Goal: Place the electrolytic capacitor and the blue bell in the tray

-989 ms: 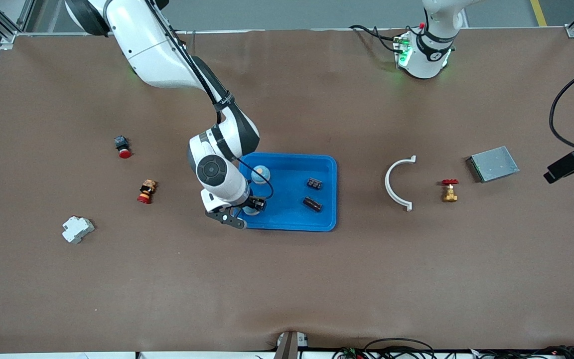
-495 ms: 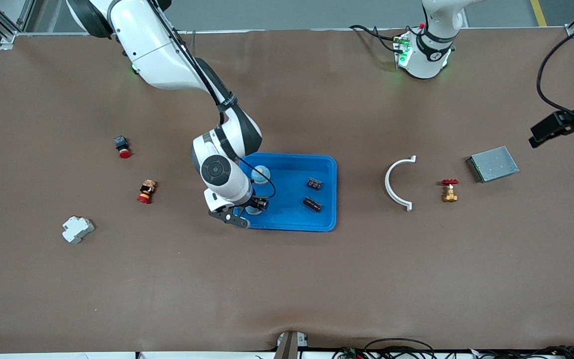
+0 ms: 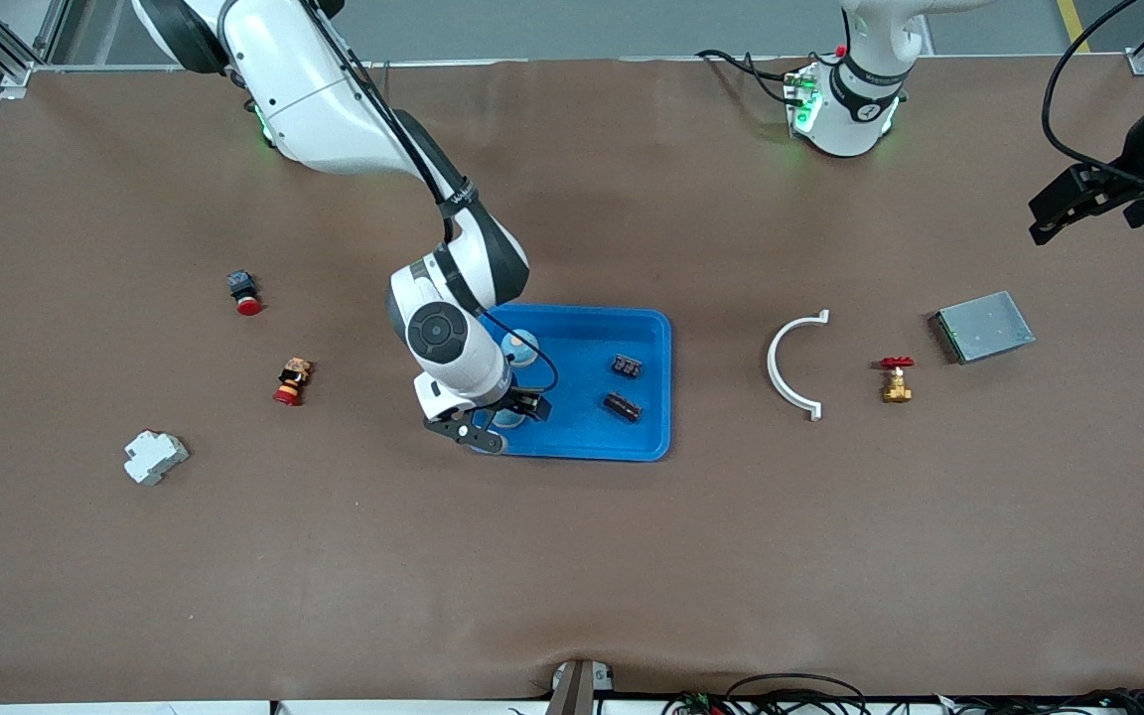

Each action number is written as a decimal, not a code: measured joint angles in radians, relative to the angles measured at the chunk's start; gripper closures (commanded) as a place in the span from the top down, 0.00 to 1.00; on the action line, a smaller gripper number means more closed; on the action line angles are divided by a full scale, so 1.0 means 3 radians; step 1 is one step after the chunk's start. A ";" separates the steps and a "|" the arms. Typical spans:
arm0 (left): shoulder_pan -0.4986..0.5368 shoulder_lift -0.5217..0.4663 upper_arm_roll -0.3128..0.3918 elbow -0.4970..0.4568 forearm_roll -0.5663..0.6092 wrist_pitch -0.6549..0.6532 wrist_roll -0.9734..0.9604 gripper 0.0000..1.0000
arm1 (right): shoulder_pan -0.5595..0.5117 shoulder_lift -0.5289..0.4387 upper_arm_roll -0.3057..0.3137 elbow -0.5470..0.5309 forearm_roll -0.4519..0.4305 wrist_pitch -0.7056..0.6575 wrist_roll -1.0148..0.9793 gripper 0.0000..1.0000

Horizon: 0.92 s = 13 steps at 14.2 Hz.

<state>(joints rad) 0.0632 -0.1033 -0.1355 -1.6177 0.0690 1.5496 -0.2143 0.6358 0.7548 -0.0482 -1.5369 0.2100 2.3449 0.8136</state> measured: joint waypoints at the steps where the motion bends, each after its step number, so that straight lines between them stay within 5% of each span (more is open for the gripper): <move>1: 0.0000 0.0004 0.0009 0.0014 -0.0005 -0.0009 0.0002 1.00 | 0.0002 -0.0051 0.0000 0.0024 0.0000 -0.0107 0.0000 1.00; 13: -0.0016 0.0182 -0.0058 0.0207 -0.0170 -0.0110 0.0230 1.00 | -0.0224 -0.1367 -0.0097 0.0082 0.0000 -0.1970 -0.0065 1.00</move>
<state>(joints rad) 0.0585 -0.0487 -0.1531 -1.5555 0.0178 1.5166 -0.1452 0.5685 0.3449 -0.0774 -1.5123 0.2099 1.7539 0.7941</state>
